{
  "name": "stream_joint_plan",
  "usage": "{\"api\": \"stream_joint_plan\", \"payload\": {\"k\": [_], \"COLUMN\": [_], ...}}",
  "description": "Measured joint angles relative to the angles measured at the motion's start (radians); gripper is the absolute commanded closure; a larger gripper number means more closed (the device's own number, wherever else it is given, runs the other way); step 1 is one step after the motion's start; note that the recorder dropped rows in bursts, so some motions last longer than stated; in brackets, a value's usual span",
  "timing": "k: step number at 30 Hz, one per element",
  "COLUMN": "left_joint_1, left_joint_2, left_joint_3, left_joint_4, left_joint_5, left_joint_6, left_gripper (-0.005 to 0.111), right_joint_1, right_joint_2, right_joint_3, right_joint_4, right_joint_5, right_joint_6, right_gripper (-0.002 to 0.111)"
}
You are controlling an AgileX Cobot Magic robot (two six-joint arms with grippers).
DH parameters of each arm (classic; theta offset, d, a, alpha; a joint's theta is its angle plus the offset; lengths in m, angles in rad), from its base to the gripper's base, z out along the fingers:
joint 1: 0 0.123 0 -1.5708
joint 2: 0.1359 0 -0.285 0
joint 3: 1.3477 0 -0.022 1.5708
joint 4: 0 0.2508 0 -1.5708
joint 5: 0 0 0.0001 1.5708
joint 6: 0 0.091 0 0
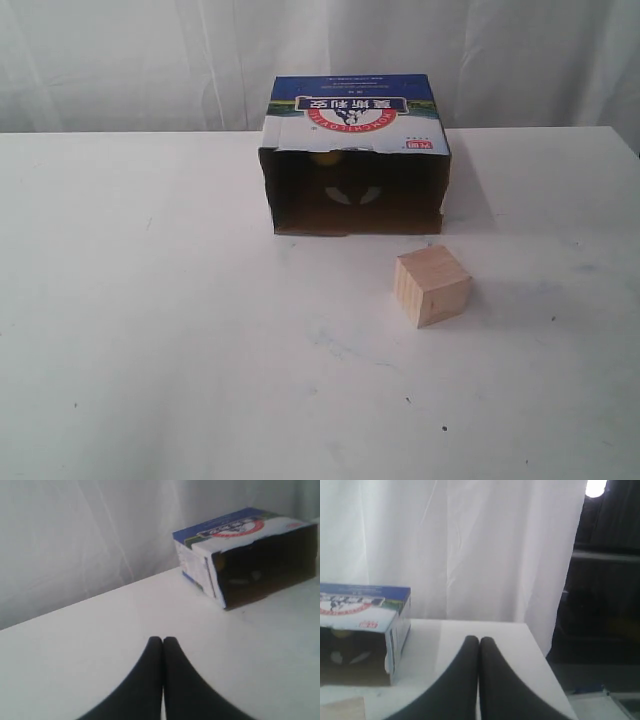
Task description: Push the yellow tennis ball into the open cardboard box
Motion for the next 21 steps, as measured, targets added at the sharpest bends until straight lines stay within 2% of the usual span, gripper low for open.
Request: {"api": "stream_joint_plan", "payload": {"k": [4,9,16,18,20,21], "left_joint_1": [0.000,0.000,0.000,0.000,0.000,0.000], "left_joint_2": [-0.009,-0.009,-0.009,-0.009,-0.009,-0.009], "left_joint_3": [0.034,0.064,0.102,0.103,0.103,0.103], "left_joint_4": [0.069,0.076,0.077,0.006,-0.136,-0.338], "left_joint_5": [-0.058,-0.044,-0.008,0.021,0.060,0.085], "left_joint_6": [0.000,0.000,-0.002,-0.076,-0.178,-0.251], "left_gripper": [0.107,0.107,0.107,0.107,0.107,0.107], "right_joint_1": [0.000,0.000,0.000,0.000,0.000,0.000], "right_joint_2": [0.004,0.006,0.006,0.006,0.006,0.006], "right_joint_3": [0.067,0.120,0.156,0.156,0.156,0.156], "right_joint_4": [-0.001,-0.002,-0.002,0.002,0.011,0.014], "right_joint_5": [0.055,0.162,0.139,0.107,0.103,0.101], "right_joint_6": [0.000,0.000,0.032,0.053,0.068,0.075], "right_gripper": [0.108,0.108,0.108,0.108,0.108,0.108]}}
